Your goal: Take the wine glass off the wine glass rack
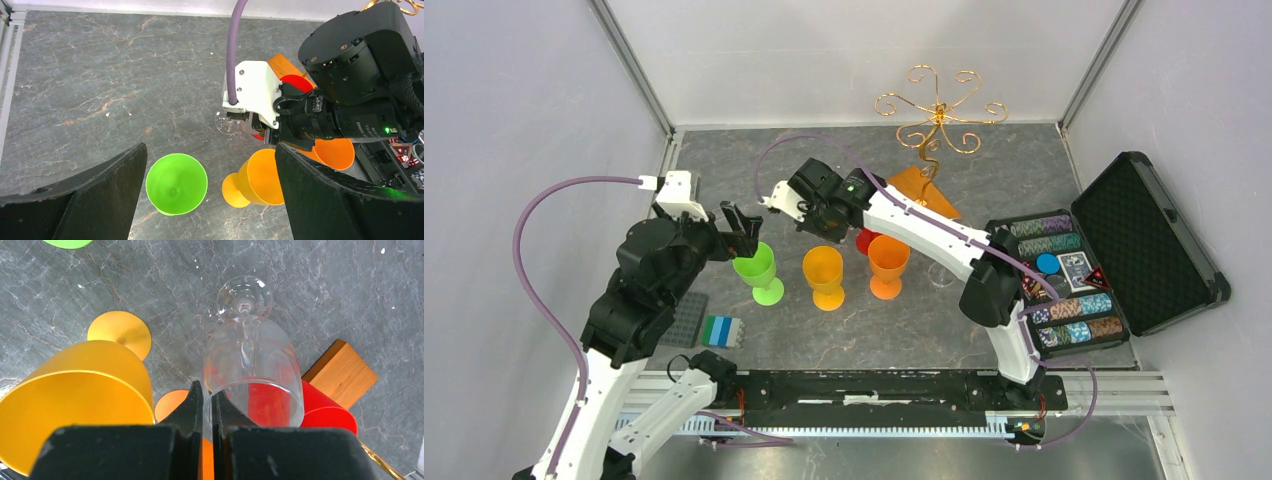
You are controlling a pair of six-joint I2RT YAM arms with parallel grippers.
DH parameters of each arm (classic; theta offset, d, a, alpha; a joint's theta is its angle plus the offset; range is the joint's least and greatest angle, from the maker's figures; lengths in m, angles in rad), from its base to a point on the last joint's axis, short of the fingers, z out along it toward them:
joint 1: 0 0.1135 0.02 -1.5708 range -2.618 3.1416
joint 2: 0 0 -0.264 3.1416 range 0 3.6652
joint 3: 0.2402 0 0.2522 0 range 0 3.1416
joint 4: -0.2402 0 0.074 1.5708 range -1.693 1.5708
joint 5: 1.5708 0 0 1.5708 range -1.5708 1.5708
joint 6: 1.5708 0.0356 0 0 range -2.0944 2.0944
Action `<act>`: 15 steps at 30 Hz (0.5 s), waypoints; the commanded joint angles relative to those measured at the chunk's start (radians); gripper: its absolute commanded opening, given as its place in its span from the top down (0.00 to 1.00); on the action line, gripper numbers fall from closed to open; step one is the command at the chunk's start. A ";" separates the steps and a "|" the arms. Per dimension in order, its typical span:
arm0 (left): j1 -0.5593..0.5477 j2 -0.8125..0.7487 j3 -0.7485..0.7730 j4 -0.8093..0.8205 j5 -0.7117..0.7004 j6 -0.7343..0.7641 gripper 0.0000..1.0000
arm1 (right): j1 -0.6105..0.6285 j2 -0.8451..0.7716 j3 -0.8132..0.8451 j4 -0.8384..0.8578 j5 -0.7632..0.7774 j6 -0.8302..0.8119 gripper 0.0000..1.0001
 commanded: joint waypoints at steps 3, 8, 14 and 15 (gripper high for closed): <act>0.001 0.000 -0.005 0.006 -0.007 0.043 0.00 | -0.026 -0.012 0.057 -0.002 -0.067 -0.033 0.96; 0.001 0.003 -0.011 0.006 -0.005 0.041 0.00 | -0.028 -0.031 0.046 -0.023 -0.107 -0.057 0.93; 0.000 0.008 -0.016 0.007 0.000 0.037 0.00 | -0.028 -0.029 0.042 -0.038 -0.133 -0.068 0.90; 0.001 0.009 -0.016 0.007 -0.001 0.035 0.00 | -0.028 -0.028 0.042 -0.038 -0.140 -0.069 0.90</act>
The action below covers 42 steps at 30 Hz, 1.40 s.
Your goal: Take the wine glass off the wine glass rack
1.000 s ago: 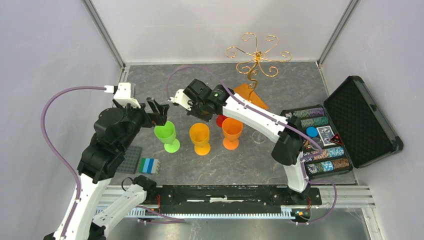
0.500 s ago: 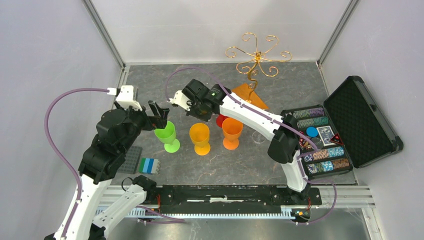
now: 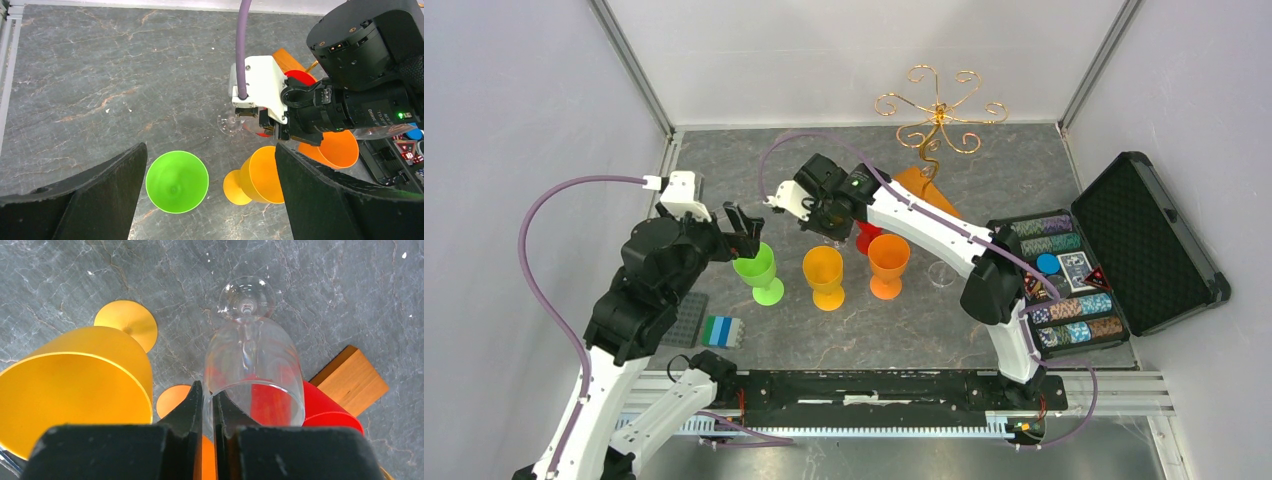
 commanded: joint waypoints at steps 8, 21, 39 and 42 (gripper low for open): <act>0.001 0.004 -0.004 0.006 0.000 0.035 0.00 | -0.009 -0.028 0.057 -0.020 -0.094 -0.049 0.89; 0.001 0.008 -0.005 0.008 -0.002 0.037 0.00 | -0.036 0.008 0.106 -0.012 -0.108 -0.046 0.73; 0.001 -0.018 0.040 -0.060 -0.020 -0.074 0.00 | -0.059 -0.304 -0.089 0.359 -0.031 0.139 0.32; 0.000 -0.041 0.032 -0.063 0.031 -0.042 0.00 | -0.061 -0.444 -0.204 0.425 0.075 0.177 0.30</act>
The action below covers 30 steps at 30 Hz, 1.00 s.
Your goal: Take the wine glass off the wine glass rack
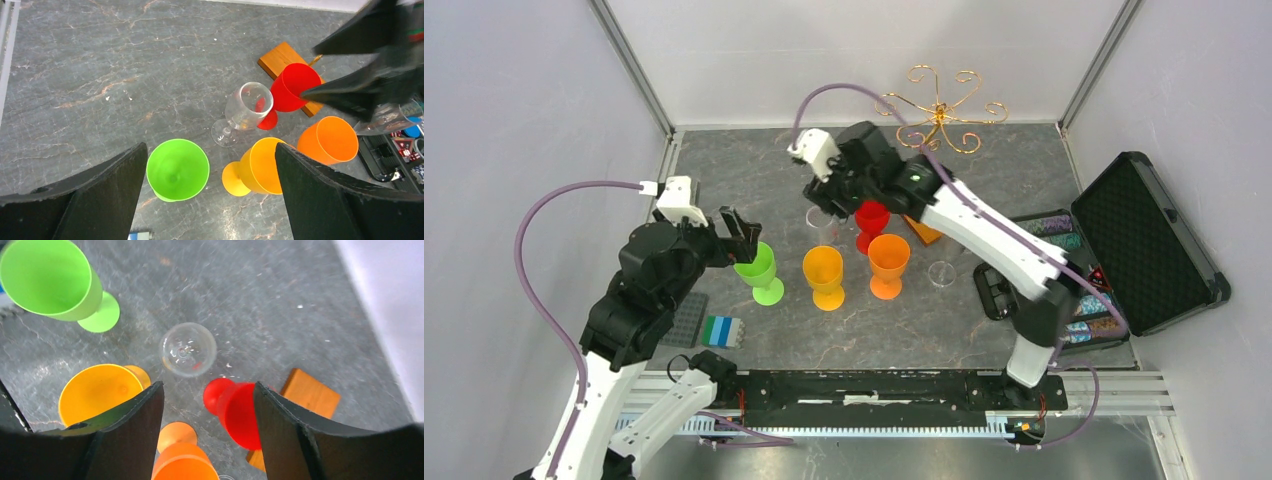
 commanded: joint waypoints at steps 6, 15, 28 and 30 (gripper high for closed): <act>0.000 -0.068 0.013 -0.043 0.039 0.029 0.00 | -0.008 -0.541 -0.436 0.298 0.453 0.140 0.26; 0.000 -0.113 0.021 -0.048 -0.073 0.014 0.00 | -0.008 -1.040 -0.803 0.421 0.906 0.160 0.09; 0.000 -0.227 0.036 -0.069 -0.171 0.018 0.00 | -0.008 -1.545 -1.038 0.499 1.210 0.234 0.02; 0.000 -0.234 0.045 -0.074 -0.177 0.019 0.00 | -0.007 -1.567 -1.046 0.502 1.225 0.236 0.02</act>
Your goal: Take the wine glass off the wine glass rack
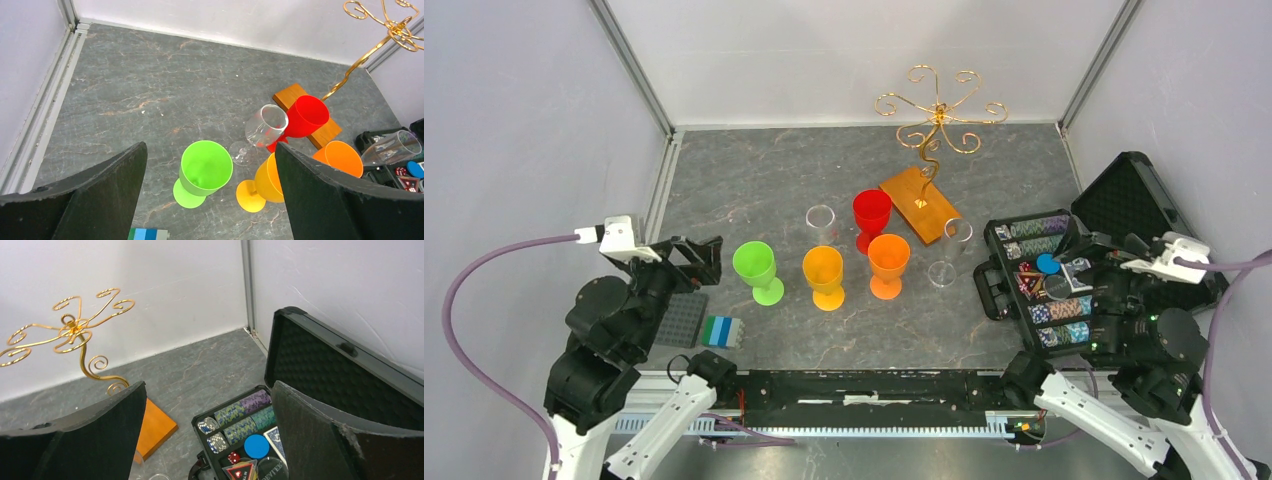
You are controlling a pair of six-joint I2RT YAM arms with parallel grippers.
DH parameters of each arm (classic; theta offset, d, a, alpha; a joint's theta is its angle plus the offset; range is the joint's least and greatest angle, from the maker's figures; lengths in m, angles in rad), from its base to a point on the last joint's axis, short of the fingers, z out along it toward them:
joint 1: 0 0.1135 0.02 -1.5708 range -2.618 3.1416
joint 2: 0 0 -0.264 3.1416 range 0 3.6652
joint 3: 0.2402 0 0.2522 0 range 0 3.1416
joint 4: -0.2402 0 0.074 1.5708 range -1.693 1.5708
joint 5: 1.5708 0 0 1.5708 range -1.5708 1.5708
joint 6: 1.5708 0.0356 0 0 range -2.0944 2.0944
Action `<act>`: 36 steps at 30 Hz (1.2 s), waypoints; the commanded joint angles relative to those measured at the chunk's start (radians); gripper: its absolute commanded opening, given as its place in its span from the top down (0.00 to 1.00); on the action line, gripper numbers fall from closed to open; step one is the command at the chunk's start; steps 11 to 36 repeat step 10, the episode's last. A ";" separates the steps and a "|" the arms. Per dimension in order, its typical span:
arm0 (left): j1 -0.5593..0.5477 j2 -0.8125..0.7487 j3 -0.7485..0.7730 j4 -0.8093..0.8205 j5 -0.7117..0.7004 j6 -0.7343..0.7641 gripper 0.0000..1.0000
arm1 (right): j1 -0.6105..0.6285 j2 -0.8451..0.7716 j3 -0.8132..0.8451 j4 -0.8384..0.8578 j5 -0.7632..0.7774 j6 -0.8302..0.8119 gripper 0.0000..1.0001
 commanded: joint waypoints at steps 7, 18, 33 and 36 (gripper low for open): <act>0.000 -0.011 0.047 -0.002 -0.043 0.011 0.00 | 0.001 -0.012 -0.029 0.044 0.086 0.030 0.02; 0.000 -0.019 0.055 0.000 -0.068 0.009 0.00 | -0.001 -0.006 -0.034 0.045 0.082 0.040 0.02; 0.000 -0.019 0.055 0.000 -0.068 0.009 0.00 | -0.001 -0.006 -0.034 0.045 0.082 0.040 0.02; 0.000 -0.019 0.055 0.000 -0.068 0.009 0.00 | -0.001 -0.006 -0.034 0.045 0.082 0.040 0.02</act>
